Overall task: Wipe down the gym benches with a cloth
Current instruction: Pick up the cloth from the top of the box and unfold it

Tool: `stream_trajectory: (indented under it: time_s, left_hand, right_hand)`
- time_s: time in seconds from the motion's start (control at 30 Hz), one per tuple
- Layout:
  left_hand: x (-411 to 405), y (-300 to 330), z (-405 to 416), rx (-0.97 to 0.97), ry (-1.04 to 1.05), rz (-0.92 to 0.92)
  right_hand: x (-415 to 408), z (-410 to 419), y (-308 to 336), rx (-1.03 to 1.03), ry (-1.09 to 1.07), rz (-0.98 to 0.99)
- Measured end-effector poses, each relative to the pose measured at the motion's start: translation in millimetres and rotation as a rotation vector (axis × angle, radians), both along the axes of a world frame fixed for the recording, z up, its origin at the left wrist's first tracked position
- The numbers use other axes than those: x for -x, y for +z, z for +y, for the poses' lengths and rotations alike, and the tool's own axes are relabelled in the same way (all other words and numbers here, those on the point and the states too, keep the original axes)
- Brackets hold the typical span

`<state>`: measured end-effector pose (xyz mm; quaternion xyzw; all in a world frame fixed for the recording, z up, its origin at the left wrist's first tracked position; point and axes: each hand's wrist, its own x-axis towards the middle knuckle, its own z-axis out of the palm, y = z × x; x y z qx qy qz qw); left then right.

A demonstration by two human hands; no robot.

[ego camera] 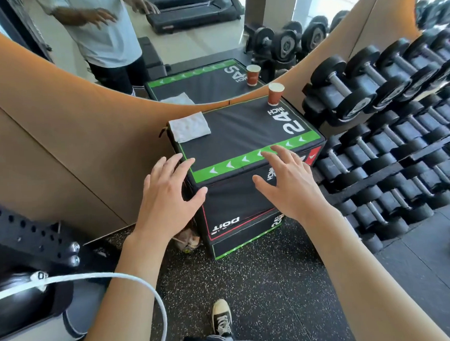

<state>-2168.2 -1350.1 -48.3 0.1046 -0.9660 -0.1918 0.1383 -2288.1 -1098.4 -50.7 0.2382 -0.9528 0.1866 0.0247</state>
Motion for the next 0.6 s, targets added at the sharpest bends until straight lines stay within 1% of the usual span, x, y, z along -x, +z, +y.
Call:
stream_trajectory:
  time_s: [0.17, 0.37, 0.6]
  left_hand:
    - [42, -14, -45, -0.015, 0.004, -0.036]
    - [80, -28, -79, -0.041, 0.014, -0.053]
    - [120, -41, -114, -0.046, 0.08, -0.069]
  right_hand:
    - [35, -44, -5, -0.009, 0.013, -0.013]
    - [78, -77, -12, -0.054, 0.037, -0.024]
    - [137, -126, -30, -0.117, 0.121, -0.054]
